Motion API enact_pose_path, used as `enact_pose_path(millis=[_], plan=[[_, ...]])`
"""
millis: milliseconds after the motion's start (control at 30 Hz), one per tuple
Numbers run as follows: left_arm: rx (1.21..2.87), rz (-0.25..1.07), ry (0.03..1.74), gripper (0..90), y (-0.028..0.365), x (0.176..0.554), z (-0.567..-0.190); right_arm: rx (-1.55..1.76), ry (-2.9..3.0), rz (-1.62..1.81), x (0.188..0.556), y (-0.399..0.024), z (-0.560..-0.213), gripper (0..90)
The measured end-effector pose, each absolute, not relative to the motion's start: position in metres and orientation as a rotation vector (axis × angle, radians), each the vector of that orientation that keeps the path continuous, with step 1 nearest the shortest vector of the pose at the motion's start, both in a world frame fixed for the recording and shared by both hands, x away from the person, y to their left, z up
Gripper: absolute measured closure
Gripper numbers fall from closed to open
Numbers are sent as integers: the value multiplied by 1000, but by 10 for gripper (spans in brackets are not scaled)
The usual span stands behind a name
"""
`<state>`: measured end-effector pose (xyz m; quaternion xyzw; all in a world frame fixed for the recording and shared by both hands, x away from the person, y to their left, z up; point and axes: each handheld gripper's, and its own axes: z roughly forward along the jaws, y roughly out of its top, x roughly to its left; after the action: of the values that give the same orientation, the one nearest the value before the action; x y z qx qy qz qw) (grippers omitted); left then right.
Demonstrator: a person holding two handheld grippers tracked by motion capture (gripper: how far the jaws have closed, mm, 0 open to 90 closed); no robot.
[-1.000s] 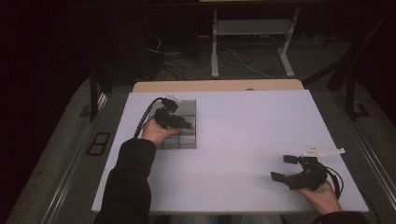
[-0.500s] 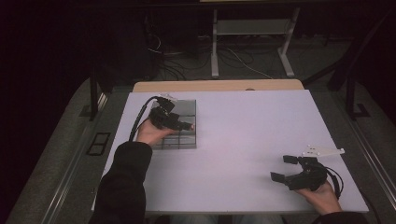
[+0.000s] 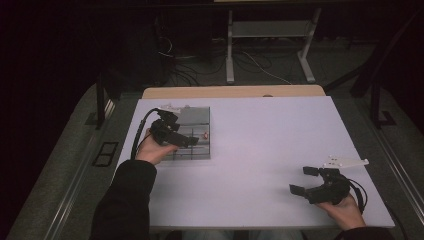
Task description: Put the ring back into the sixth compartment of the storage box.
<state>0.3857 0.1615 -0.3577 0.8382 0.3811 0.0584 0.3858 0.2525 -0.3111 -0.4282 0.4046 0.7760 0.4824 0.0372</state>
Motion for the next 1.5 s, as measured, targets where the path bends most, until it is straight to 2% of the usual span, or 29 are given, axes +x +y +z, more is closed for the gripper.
enact_pose_path(millis=[733, 1500], plan=[[2010, 211, 935, 0, 184, 323, -360, 1239, 2384, 1475, 253, -310, -429, 7], [1972, 204, 906, 0, 184, 272, -403, 1238, 2388, 1470, 253, -310, -429, 7]])
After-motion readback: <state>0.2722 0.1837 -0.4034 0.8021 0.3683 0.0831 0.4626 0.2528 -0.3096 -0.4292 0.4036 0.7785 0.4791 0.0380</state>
